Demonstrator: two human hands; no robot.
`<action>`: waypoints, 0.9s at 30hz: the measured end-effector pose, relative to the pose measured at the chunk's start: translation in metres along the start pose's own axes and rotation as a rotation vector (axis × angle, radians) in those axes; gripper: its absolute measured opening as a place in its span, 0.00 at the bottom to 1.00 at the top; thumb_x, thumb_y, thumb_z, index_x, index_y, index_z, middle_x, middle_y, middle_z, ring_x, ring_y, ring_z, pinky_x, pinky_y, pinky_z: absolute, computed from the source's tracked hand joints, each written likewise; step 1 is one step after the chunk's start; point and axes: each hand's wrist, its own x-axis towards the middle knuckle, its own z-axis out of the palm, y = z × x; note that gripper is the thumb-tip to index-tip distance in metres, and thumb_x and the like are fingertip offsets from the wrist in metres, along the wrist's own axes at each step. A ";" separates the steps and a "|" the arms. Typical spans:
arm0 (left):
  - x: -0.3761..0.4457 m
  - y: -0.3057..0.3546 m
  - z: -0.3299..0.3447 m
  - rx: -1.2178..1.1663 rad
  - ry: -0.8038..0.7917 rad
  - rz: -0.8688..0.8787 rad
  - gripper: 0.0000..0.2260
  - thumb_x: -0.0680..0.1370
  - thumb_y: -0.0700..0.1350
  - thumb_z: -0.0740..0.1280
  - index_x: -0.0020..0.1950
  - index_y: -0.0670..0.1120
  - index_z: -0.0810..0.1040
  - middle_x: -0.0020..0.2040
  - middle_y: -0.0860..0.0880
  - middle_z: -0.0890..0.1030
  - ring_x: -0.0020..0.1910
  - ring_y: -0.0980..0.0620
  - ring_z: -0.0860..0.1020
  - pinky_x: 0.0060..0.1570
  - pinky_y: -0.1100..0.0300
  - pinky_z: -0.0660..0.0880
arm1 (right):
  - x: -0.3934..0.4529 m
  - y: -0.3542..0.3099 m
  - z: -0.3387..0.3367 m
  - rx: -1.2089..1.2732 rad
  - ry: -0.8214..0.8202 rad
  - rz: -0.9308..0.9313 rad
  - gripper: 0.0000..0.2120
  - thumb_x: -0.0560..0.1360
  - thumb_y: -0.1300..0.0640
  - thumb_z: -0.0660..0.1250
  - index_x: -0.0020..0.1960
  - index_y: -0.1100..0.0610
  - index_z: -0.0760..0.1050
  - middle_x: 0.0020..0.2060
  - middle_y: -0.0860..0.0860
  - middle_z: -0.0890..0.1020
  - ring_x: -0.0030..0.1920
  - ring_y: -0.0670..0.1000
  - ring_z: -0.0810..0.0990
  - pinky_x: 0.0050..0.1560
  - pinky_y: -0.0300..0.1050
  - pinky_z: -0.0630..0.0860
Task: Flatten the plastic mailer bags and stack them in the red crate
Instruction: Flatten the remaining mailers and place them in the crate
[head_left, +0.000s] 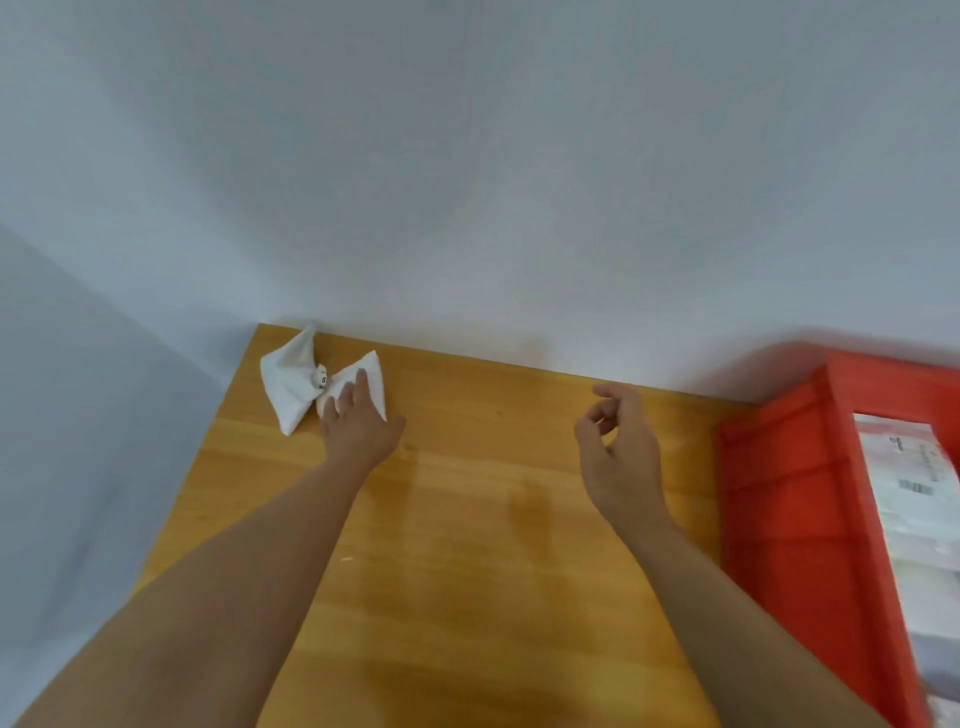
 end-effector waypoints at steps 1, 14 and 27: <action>0.001 -0.003 0.006 0.031 -0.022 0.013 0.39 0.78 0.58 0.62 0.81 0.47 0.45 0.80 0.44 0.55 0.79 0.41 0.50 0.77 0.44 0.48 | -0.006 0.006 0.015 -0.018 -0.070 0.016 0.14 0.79 0.62 0.64 0.61 0.49 0.69 0.43 0.48 0.75 0.45 0.46 0.73 0.42 0.35 0.69; -0.025 -0.015 0.044 0.287 -0.039 0.531 0.29 0.78 0.65 0.48 0.78 0.58 0.61 0.79 0.46 0.60 0.74 0.39 0.63 0.68 0.43 0.63 | -0.026 0.067 0.067 -0.235 -0.396 0.119 0.10 0.81 0.59 0.61 0.61 0.48 0.69 0.44 0.46 0.74 0.46 0.50 0.74 0.43 0.42 0.69; -0.115 -0.012 0.118 0.264 -0.153 0.654 0.29 0.79 0.59 0.50 0.72 0.44 0.72 0.69 0.42 0.72 0.60 0.40 0.73 0.56 0.47 0.70 | -0.071 0.126 0.101 -0.444 -0.560 -0.033 0.40 0.79 0.32 0.41 0.77 0.59 0.63 0.78 0.54 0.60 0.78 0.52 0.59 0.75 0.52 0.61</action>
